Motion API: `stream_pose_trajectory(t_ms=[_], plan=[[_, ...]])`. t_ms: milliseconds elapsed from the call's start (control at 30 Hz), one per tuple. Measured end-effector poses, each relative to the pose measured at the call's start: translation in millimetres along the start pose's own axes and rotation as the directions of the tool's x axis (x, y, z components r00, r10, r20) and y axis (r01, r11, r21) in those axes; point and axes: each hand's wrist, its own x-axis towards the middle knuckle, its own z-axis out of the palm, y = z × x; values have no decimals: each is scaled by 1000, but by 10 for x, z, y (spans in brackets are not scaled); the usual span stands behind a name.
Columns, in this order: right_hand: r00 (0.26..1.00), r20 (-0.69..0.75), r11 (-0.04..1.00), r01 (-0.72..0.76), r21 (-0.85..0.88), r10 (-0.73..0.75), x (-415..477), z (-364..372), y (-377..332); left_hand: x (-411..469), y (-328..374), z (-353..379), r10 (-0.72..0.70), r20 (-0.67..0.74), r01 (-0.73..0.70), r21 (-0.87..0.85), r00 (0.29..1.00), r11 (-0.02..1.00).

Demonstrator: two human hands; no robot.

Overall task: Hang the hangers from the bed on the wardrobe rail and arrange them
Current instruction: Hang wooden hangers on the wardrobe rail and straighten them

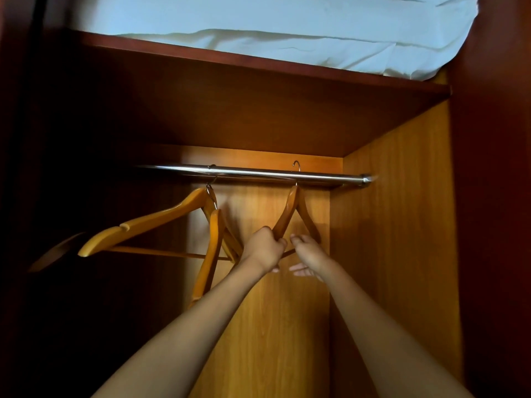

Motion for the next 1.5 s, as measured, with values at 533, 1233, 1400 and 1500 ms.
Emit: stream_pose_trajectory(t_ms=[533,1233,1400,1500], plan=[[993,-110,986,30,-167,-49,-14,-262,186,-33,40,120,-174,109,175,5,979,985],[992,-90,935,54,-352,-91,-330,-847,594,-196,-611,-1164,-23,467,92,-125,884,988],[982,-36,956,171,-239,-185,-463,-888,506,-36,-760,-1357,-35,460,26,26,887,999],[970,-95,947,191,-258,-222,-522,-999,454,-98,-674,-1403,20,430,-17,-11,902,1000]])
